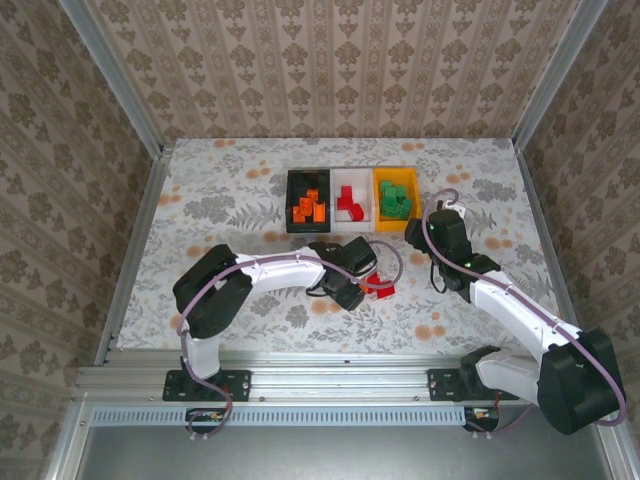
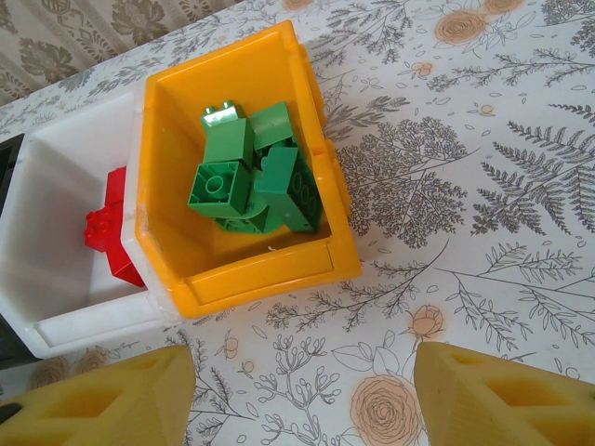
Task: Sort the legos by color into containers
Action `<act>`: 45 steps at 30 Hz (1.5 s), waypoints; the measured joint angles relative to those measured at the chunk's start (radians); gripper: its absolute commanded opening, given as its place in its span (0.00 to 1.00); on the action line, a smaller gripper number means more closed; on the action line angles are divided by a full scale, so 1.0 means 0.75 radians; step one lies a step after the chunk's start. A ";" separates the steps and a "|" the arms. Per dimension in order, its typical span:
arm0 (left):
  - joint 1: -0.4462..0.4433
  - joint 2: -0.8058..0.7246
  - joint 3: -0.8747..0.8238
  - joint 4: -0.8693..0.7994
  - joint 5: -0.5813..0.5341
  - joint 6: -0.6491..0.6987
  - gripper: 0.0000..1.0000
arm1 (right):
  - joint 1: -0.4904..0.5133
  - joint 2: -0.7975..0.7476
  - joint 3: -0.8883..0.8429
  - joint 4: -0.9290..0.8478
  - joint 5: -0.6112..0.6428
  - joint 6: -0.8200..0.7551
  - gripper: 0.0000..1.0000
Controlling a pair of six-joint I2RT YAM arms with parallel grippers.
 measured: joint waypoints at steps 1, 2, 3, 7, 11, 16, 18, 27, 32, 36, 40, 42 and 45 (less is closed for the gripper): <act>0.000 0.000 0.000 0.002 0.000 0.001 0.37 | 0.000 0.000 0.000 0.000 -0.001 0.000 0.65; 0.000 0.000 -0.001 0.003 -0.002 0.001 0.36 | 0.000 0.000 0.000 0.000 0.000 0.000 0.65; 0.000 -0.001 -0.001 0.004 -0.005 -0.001 0.35 | 0.000 0.000 0.000 0.000 -0.001 0.000 0.65; -0.001 -0.009 -0.006 0.002 -0.021 -0.001 0.33 | 0.000 0.000 0.000 0.000 -0.001 0.000 0.65; 0.000 -0.063 -0.013 -0.031 -0.045 -0.001 0.32 | 0.000 0.000 0.000 0.000 -0.001 0.000 0.65; 0.000 -0.165 0.019 -0.099 -0.086 0.007 0.32 | 0.000 0.000 0.000 0.001 -0.001 0.000 0.65; 0.008 -0.177 0.093 -0.149 -0.122 0.015 0.34 | 0.000 0.000 0.000 0.000 -0.001 0.000 0.65; 0.257 0.181 0.973 -0.340 -0.301 0.019 0.33 | 0.000 0.010 -0.006 0.007 -0.001 0.010 0.65; 0.331 0.458 1.287 -0.396 -0.341 0.013 0.33 | 0.000 -0.018 -0.033 0.010 0.016 0.023 0.65; 0.371 0.611 1.374 -0.420 -0.284 0.001 0.37 | -0.001 -0.092 -0.066 0.010 0.048 0.034 0.65; 0.394 0.699 1.451 -0.437 -0.232 -0.003 0.44 | -0.001 -0.098 -0.066 0.020 0.055 0.036 0.65; 0.400 0.715 1.472 -0.447 -0.219 -0.009 0.50 | 0.000 -0.095 -0.066 0.024 0.055 0.039 0.65; 0.401 0.716 1.490 -0.455 -0.194 -0.013 0.59 | 0.000 -0.093 -0.066 0.027 0.055 0.040 0.66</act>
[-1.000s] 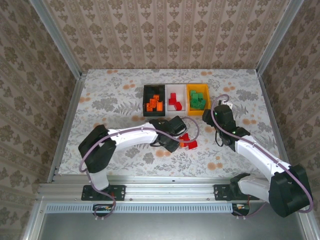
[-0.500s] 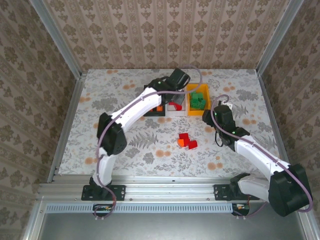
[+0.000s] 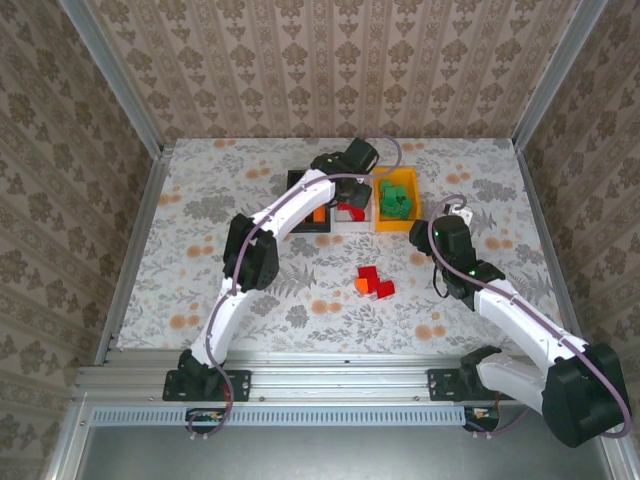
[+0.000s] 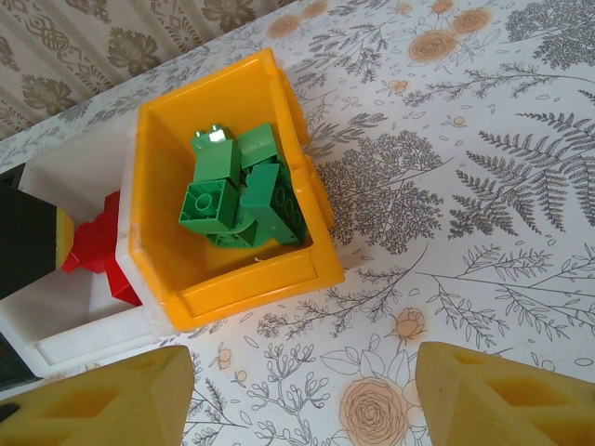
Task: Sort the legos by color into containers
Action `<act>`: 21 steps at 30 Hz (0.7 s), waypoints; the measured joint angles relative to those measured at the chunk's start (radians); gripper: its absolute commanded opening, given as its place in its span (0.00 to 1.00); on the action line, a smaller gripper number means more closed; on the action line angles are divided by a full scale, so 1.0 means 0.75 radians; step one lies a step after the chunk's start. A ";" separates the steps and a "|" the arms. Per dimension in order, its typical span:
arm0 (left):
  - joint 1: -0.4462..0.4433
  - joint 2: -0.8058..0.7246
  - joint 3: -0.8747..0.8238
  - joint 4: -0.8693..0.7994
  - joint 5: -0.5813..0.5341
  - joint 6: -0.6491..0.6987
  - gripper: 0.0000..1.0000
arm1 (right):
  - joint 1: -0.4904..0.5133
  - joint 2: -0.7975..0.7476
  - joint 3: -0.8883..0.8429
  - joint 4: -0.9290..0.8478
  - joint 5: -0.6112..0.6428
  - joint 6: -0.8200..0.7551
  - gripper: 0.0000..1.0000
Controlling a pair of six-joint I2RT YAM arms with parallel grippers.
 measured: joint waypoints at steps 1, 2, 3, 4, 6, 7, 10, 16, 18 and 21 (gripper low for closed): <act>0.000 0.000 0.006 -0.001 0.007 0.002 0.59 | 0.000 0.000 0.000 0.002 0.000 0.000 0.66; -0.001 -0.001 0.007 -0.001 0.015 0.001 0.59 | 0.000 0.000 0.000 0.003 0.000 0.000 0.66; -0.003 -0.003 0.007 -0.006 0.025 0.001 0.59 | 0.000 0.000 0.000 0.003 0.000 0.000 0.66; -0.006 -0.007 0.005 -0.011 0.034 0.001 0.60 | 0.000 0.000 -0.001 0.003 0.001 0.000 0.66; -0.020 -0.051 -0.062 0.003 0.049 0.006 0.61 | 0.000 -0.001 -0.001 0.003 0.004 0.000 0.66; -0.035 -0.094 -0.129 0.015 0.053 0.011 0.61 | 0.000 -0.002 -0.001 0.003 0.008 0.000 0.66; -0.122 -0.302 -0.443 0.076 0.064 0.028 0.63 | -0.001 -0.014 -0.004 0.003 0.029 0.009 0.66; -0.365 -0.653 -0.990 0.280 0.190 0.050 0.78 | -0.047 -0.079 -0.035 -0.007 0.071 0.063 0.70; -0.403 -0.671 -1.061 0.311 0.217 0.055 0.82 | -0.076 -0.094 -0.048 -0.007 0.071 0.087 0.70; -0.420 -0.636 -1.077 0.345 0.241 0.061 0.83 | -0.110 -0.098 -0.064 -0.008 0.068 0.110 0.70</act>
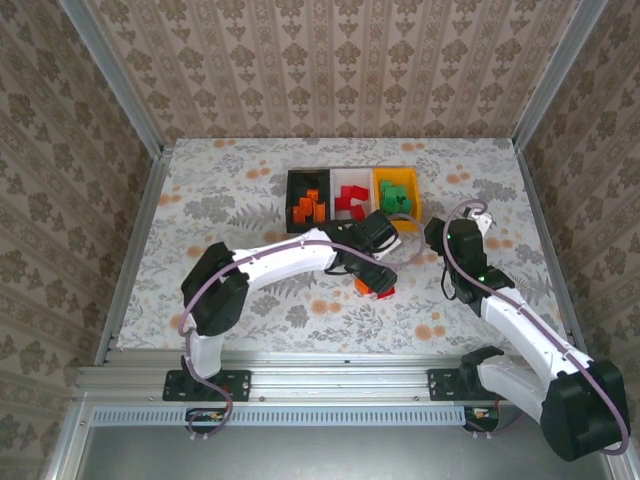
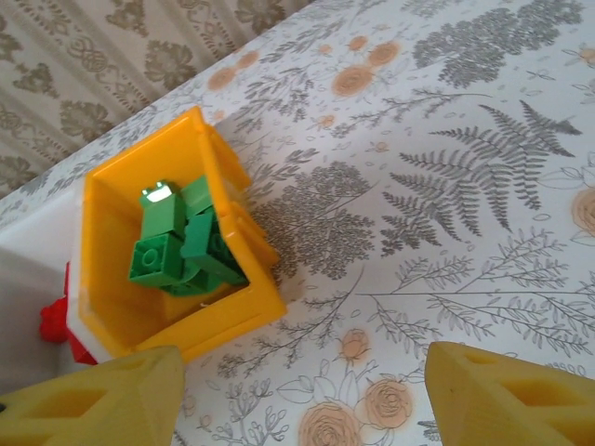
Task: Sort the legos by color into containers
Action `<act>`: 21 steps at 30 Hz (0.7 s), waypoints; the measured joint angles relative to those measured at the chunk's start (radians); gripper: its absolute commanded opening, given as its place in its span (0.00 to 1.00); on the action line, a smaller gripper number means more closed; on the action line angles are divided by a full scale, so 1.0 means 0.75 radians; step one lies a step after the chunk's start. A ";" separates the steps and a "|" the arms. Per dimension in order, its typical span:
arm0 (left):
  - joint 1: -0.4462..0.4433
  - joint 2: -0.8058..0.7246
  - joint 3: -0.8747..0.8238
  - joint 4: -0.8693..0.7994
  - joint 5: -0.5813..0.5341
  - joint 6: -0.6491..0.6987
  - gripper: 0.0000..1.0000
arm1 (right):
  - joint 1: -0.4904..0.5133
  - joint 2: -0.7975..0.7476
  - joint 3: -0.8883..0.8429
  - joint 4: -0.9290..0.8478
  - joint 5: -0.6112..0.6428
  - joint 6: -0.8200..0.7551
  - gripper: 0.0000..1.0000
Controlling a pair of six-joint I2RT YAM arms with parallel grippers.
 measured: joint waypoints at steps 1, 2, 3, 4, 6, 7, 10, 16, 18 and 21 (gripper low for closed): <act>-0.004 0.015 0.000 0.014 0.003 0.001 0.83 | -0.008 0.000 -0.004 0.000 -0.003 0.008 0.70; -0.010 0.034 0.004 0.022 0.003 0.001 0.83 | -0.015 0.000 -0.007 0.001 -0.003 0.015 0.70; -0.019 0.055 0.011 0.024 -0.002 0.005 0.82 | -0.019 0.000 -0.008 0.001 -0.004 0.019 0.70; -0.029 0.075 0.019 0.025 -0.011 0.006 0.82 | -0.022 0.000 -0.009 0.001 -0.005 0.021 0.70; -0.053 0.128 0.045 0.026 -0.048 0.004 0.78 | -0.025 0.000 -0.009 0.001 -0.012 0.024 0.70; -0.060 0.144 0.052 0.027 -0.061 0.002 0.77 | -0.025 0.000 -0.009 0.001 -0.013 0.024 0.70; -0.067 0.180 0.054 0.045 -0.072 -0.011 0.76 | -0.026 0.000 -0.009 0.001 -0.024 0.024 0.70; -0.071 0.190 0.095 0.081 -0.058 -0.007 0.76 | -0.027 0.000 -0.009 0.002 -0.048 0.024 0.70; -0.079 0.206 0.134 0.091 -0.042 0.001 0.75 | -0.027 0.000 -0.009 0.002 -0.051 0.024 0.70; -0.090 0.236 0.171 0.106 -0.026 0.010 0.73 | -0.027 0.000 -0.009 0.002 -0.054 0.024 0.70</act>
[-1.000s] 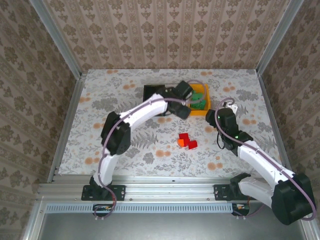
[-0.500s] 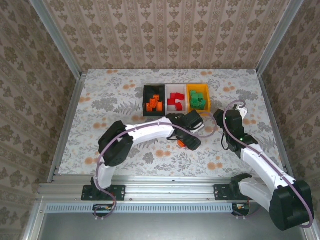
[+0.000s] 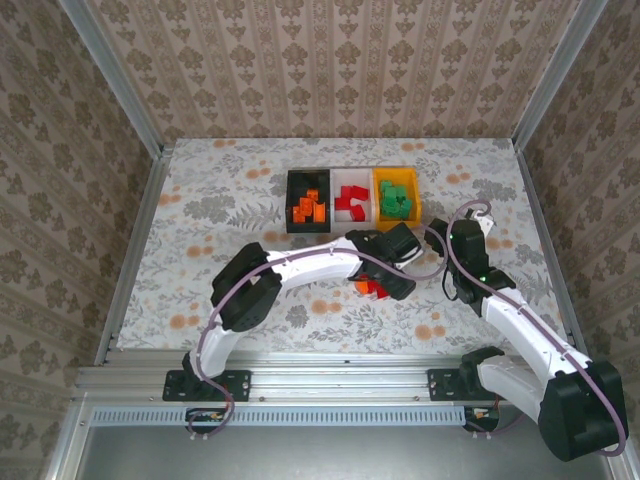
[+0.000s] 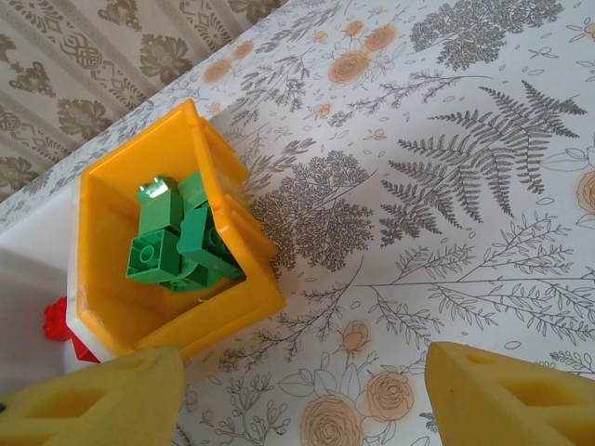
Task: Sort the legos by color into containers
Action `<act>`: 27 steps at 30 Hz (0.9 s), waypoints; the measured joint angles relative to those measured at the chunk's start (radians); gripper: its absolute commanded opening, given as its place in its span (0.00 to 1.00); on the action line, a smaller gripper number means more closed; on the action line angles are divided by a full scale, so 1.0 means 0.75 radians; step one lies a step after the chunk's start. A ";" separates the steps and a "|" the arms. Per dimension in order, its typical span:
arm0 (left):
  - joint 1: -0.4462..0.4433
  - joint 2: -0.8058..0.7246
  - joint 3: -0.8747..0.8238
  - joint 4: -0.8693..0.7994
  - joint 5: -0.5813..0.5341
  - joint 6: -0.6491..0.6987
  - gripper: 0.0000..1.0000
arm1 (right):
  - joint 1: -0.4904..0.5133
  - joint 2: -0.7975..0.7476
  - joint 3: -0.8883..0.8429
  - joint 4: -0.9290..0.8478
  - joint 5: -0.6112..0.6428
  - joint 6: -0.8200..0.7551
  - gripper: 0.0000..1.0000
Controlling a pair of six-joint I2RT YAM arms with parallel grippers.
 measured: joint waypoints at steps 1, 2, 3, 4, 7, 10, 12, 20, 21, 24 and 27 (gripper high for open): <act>-0.005 0.011 0.007 0.002 0.005 0.002 0.72 | 0.000 0.000 0.000 0.000 0.000 0.000 0.70; -0.006 0.022 0.008 0.005 0.009 0.005 0.72 | 0.000 0.000 0.000 0.000 0.000 0.000 0.70; -0.006 0.036 0.008 0.005 0.016 0.007 0.71 | 0.000 0.000 0.000 0.000 0.000 0.000 0.70; -0.006 0.050 0.008 0.004 0.024 0.011 0.70 | 0.000 0.000 0.000 0.000 -0.001 0.000 0.70; -0.006 0.077 0.007 0.004 0.042 0.015 0.69 | 0.000 0.000 0.000 0.000 -0.001 0.000 0.70; -0.006 0.078 0.005 0.007 0.055 0.015 0.67 | 0.000 0.000 0.000 0.000 -0.005 -0.001 0.70; -0.007 0.078 0.002 0.004 0.065 0.015 0.65 | 0.000 0.000 0.000 0.001 -0.008 0.000 0.70; -0.028 0.065 -0.036 0.025 0.038 0.014 0.57 | 0.000 0.000 -0.008 0.010 -0.020 -0.001 0.70; -0.034 0.056 -0.051 0.028 0.029 0.014 0.56 | 0.000 0.001 -0.009 0.010 -0.022 -0.001 0.70; -0.052 0.031 -0.091 0.031 0.007 0.013 0.54 | 0.000 0.001 -0.010 0.010 -0.029 -0.001 0.70; -0.066 0.015 -0.117 0.032 -0.014 0.009 0.53 | 0.000 0.001 -0.010 0.010 -0.030 -0.001 0.70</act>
